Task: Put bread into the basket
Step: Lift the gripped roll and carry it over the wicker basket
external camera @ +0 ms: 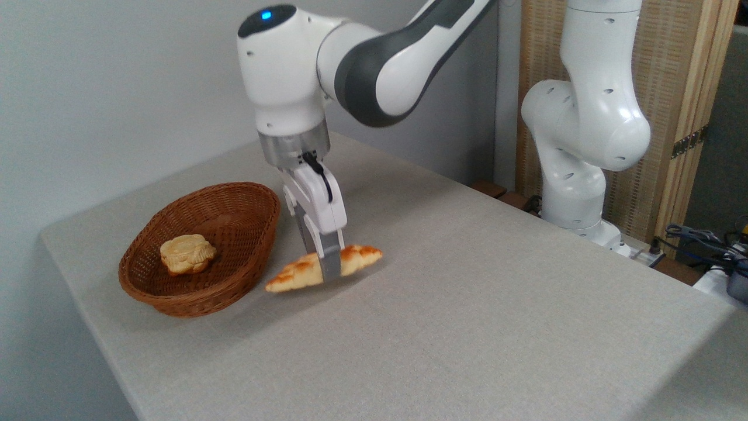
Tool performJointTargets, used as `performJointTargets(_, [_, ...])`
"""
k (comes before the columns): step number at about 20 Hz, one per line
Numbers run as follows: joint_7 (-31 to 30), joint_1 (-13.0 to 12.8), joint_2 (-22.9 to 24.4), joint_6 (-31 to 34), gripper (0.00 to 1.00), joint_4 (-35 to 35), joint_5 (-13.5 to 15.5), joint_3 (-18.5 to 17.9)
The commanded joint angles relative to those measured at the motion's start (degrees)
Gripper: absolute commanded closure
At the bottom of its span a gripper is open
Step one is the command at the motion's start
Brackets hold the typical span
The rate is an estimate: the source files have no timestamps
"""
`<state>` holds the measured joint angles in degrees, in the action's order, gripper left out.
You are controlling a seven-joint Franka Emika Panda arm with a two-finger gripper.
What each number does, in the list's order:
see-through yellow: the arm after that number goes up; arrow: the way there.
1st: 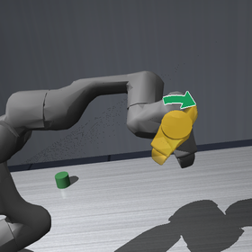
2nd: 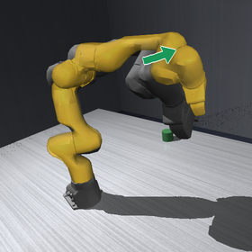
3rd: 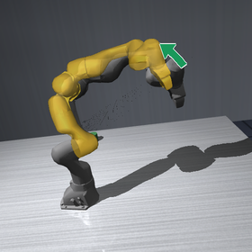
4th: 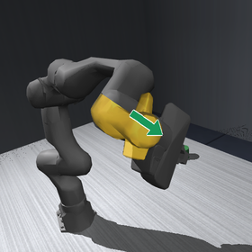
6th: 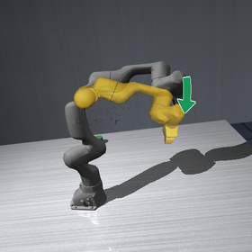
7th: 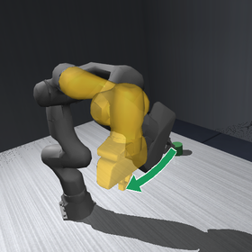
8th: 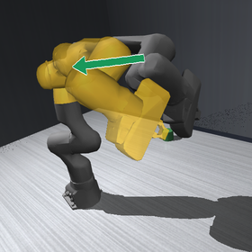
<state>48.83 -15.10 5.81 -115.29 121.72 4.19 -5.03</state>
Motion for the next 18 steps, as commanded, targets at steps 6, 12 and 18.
performJointTargets(6, [-7.2,-1.3,-1.1,-0.9,0.43,-10.2,11.0,4.2])
performJointTargets(12, [-31.5,-1.3,-6.2,-12.5,0.39,-11.2,11.0,12.4])
performJointTargets(18, [-49.4,-1.3,-11.0,-20.7,0.00,-11.2,10.8,16.0])
